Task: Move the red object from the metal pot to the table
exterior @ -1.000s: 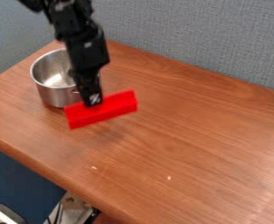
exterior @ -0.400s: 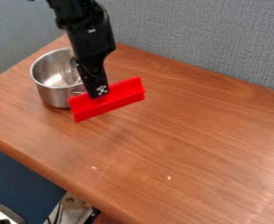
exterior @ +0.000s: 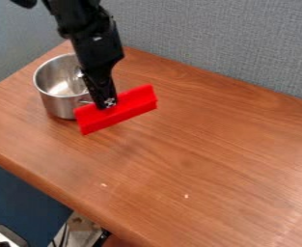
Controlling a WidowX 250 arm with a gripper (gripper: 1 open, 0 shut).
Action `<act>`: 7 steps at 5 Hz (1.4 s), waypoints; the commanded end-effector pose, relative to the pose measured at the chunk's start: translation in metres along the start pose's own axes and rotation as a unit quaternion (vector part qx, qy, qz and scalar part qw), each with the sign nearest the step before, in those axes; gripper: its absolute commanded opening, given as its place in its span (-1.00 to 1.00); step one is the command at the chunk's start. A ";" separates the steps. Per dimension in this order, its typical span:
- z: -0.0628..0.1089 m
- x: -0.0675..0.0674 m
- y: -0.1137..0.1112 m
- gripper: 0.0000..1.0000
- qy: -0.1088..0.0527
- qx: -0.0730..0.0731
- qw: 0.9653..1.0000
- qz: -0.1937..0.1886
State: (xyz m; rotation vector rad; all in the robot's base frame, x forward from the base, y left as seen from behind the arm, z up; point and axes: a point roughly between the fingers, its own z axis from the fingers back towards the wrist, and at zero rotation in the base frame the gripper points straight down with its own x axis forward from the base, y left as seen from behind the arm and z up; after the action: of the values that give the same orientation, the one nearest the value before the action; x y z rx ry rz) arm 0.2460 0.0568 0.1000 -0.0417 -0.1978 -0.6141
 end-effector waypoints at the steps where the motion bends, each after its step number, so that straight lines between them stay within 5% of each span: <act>1: -0.002 -0.001 0.005 -1.00 -0.009 0.010 1.000 0.008; 7: -0.009 -0.003 0.013 -1.00 -0.019 0.028 0.998 0.055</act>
State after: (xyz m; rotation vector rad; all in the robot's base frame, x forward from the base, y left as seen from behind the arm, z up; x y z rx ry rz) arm 0.2512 0.0654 0.0879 -0.0151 -0.2314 -0.5168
